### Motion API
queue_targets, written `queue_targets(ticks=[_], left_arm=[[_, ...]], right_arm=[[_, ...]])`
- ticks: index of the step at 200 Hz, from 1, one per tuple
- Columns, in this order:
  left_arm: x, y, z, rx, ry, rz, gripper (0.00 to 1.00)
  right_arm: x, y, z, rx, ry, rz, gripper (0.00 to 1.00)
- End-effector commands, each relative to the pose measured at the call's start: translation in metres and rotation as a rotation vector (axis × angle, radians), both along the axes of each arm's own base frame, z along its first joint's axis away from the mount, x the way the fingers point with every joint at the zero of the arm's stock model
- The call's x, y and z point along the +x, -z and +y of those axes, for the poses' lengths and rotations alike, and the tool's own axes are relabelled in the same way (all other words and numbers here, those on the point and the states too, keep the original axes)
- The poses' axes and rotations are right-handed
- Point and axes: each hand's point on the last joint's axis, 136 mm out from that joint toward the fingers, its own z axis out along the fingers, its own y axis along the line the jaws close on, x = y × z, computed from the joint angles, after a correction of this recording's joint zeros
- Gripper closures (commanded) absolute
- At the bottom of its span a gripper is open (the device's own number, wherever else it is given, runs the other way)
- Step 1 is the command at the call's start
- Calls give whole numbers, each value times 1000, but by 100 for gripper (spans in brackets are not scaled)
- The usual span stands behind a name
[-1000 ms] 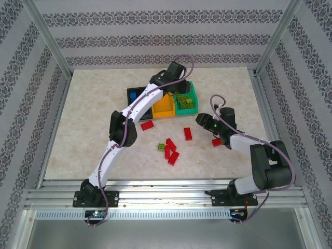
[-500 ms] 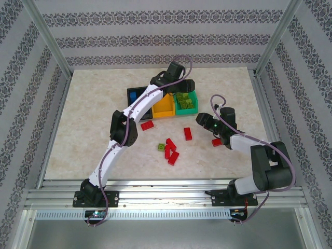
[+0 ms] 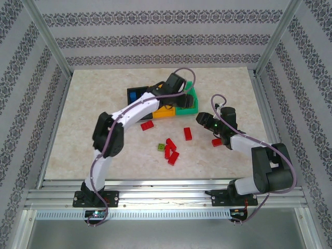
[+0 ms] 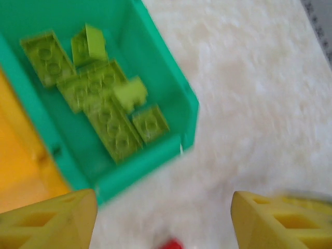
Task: Sort the legos into containers by color
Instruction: Place the lego in the container, then pick up the lego from the middle-left of the table.
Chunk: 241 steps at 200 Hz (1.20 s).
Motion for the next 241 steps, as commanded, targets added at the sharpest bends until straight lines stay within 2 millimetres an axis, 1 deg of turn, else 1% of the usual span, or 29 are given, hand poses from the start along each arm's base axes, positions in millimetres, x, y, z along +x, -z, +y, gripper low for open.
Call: queue_targets(ticks=[1,3,5,9,29,31,45,59,90,113,136,157,167,199,241], left_arm=[[-19,-17,18,-56,-28,-73,32],[-21,-18,20,-62,-30,-75,32],[-26,-14,22,-59,-30,-66,32],[-32,-13,26,-63,-33,-62,32],[-67,15,45,-48,-36,16,33],[-69,14,46,-51,-35,20,33],[-93,34,56,-26,-30,84,33],[-114,48,64,12,-26,129,33],[-150,78,83,107,-24,214,34],[-167,96,95,160,-2,251,35],[-176,107,109,210,-17,272,35],[-178,112,114,222,-33,275,37],[-179,115,113,221,-33,290,38],[-180,124,102,232,-7,315,37],[-180,141,100,307,-5,357,37]], right_arm=[[3,-8,-1,10,-3,-25,50],[3,-7,-1,10,-2,-24,50],[3,-7,-2,9,0,-24,50],[3,-6,-2,6,2,-21,50],[4,-3,-1,11,-4,-10,50],[5,-3,-1,13,-4,-10,50],[4,-2,1,18,-7,-10,50],[5,0,1,8,-6,-6,50],[5,1,3,5,-12,-5,50],[6,3,3,-2,-12,2,50],[5,2,5,-8,-16,-6,50],[6,3,5,-9,-17,0,50],[5,1,5,-6,-18,-4,50],[6,2,5,-13,-16,-2,50],[6,3,4,-14,-13,1,50]])
